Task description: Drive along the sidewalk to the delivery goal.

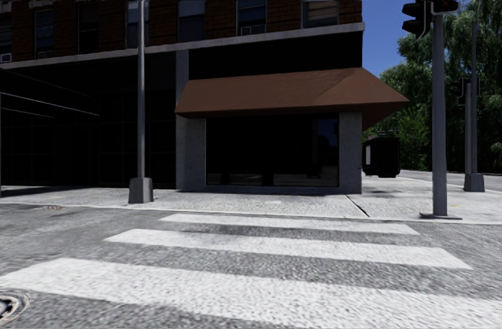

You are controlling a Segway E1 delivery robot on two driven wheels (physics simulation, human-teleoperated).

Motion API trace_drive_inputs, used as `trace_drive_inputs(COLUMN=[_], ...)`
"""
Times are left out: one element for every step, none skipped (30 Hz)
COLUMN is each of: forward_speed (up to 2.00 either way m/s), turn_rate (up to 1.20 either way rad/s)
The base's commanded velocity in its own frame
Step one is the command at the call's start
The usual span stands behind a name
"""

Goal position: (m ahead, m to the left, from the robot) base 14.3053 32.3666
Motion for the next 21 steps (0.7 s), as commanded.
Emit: trace_drive_inputs(forward_speed=[2.0, 2.0, 2.0, 2.0, 2.0, 2.0, 2.0, 2.0, 2.0, 2.0, 2.0, 2.0, 2.0, 2.0, 2.0, 2.0, 2.0, 2.0, 2.0, 2.0, 2.0], turn_rate=[0.0, 0.0, 0.0, 0.0, 0.0, 0.0, 0.0, 0.0, 0.0, 0.0, 0.0, 0.0, 0.0, 0.0, 0.0, 0.0, 0.0, 0.0, 0.0, 0.0, 0.0])
